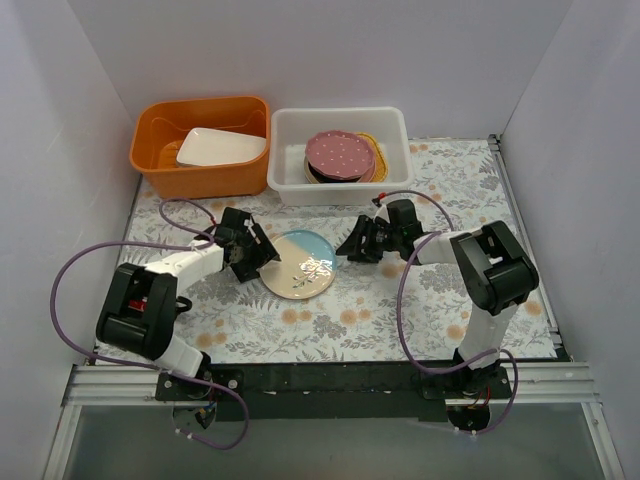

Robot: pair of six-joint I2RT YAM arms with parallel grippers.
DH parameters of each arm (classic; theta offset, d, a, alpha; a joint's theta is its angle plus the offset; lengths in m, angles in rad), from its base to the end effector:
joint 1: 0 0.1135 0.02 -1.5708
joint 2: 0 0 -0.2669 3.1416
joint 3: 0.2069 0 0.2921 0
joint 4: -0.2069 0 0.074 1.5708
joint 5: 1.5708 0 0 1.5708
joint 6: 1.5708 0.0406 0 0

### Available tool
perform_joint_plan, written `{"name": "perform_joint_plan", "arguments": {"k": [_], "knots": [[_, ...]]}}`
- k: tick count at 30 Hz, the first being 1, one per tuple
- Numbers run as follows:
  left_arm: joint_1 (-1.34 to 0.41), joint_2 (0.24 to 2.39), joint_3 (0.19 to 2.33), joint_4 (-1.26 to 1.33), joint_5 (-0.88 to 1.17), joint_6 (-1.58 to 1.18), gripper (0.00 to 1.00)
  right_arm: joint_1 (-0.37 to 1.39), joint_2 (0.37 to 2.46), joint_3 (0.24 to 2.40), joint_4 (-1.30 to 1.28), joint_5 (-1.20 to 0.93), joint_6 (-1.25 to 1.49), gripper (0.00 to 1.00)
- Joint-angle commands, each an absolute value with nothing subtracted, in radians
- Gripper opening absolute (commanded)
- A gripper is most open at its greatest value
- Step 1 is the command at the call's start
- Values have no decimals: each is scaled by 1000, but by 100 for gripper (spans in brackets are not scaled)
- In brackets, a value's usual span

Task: Place the plates into the plastic bin on the countertop
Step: Pick up the plate at the center of the board.

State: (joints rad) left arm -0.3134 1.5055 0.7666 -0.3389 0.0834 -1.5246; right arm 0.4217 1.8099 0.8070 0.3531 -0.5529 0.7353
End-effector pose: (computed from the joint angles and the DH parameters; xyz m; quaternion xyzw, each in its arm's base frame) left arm 0.2924 -0.0983 0.1308 -0.5432 0.8024 -0.2183 0.1157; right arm 0.3325 0.1725 0.0984 0.0148 0.8702 0.4385 0.2243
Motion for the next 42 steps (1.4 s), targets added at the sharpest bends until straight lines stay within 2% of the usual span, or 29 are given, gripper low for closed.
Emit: {"name": "perform_joint_plan", "arguments": {"k": [1,7,14,24,33,36,39,40,42], "knots": [[-299,1575,778,-384,-35,-1434,70,468,1874,883,390,-526,753,62],[-301,1615,821,-350,58,-1378,70,505,1913,916,364,-535,750,61],[-417,1640,845,-322,72,-1402,71,534,1905,847,362,-603,758,59],[-523,1692,862,-256,112,-1514,71,535,1827,660,802,-808,1003,58],[-523,1667,874,-230,147,-1536,71,535,1798,638,844,-816,1026,56],[-525,1663,874,-227,155,-1531,71,535,1799,630,860,-815,1039,46],[-525,1657,871,-242,135,-1532,72,535,1798,629,850,-813,1042,27],[-525,1655,871,-247,129,-1529,72,537,1795,630,842,-811,1039,15],[-525,1652,871,-264,114,-1526,73,535,1789,630,828,-808,1029,1]]}}
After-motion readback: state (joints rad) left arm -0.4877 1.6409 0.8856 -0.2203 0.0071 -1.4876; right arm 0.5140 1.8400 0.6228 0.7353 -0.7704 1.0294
